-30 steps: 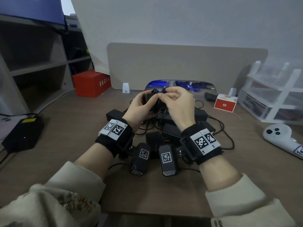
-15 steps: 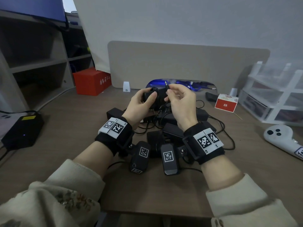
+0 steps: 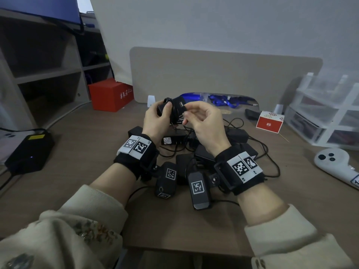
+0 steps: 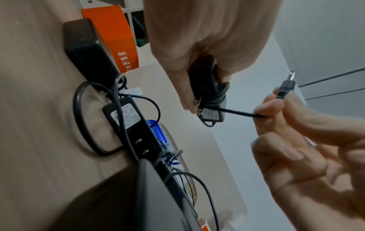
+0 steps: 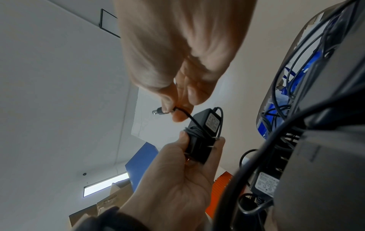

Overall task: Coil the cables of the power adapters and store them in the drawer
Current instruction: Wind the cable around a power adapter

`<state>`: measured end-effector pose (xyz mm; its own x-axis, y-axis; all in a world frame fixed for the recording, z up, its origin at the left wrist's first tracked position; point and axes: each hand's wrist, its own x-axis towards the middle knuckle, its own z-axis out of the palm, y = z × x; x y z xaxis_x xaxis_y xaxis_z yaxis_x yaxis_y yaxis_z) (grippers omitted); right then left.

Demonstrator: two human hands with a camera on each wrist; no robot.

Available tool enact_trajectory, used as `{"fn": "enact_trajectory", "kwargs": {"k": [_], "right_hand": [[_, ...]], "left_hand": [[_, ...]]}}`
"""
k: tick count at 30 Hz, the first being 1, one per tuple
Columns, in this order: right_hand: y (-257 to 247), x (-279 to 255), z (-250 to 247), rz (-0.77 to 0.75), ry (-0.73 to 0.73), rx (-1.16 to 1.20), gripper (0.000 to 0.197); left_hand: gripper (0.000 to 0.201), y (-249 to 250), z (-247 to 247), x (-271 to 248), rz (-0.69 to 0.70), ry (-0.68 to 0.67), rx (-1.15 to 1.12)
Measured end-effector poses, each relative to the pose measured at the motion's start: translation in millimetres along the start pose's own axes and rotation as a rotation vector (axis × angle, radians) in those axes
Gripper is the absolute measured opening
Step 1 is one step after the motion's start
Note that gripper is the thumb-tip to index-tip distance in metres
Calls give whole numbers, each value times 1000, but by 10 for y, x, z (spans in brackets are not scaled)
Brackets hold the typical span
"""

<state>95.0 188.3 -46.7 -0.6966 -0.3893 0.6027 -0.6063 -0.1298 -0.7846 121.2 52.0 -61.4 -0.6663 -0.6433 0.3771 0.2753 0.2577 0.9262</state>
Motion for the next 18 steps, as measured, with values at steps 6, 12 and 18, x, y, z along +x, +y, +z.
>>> {"fn": "enact_trajectory", "kwargs": {"k": [6, 12, 18], "right_hand": [[17, 10, -36, 138, 3, -14, 19], [110, 44, -100, 208, 74, -50, 22], [165, 46, -132, 225, 50, -108, 15]], "left_hand": [[47, -67, -43, 20, -20, -38, 52], [53, 11, -20, -64, -51, -112, 4], [12, 66, -34, -109, 20, -148, -18]]}}
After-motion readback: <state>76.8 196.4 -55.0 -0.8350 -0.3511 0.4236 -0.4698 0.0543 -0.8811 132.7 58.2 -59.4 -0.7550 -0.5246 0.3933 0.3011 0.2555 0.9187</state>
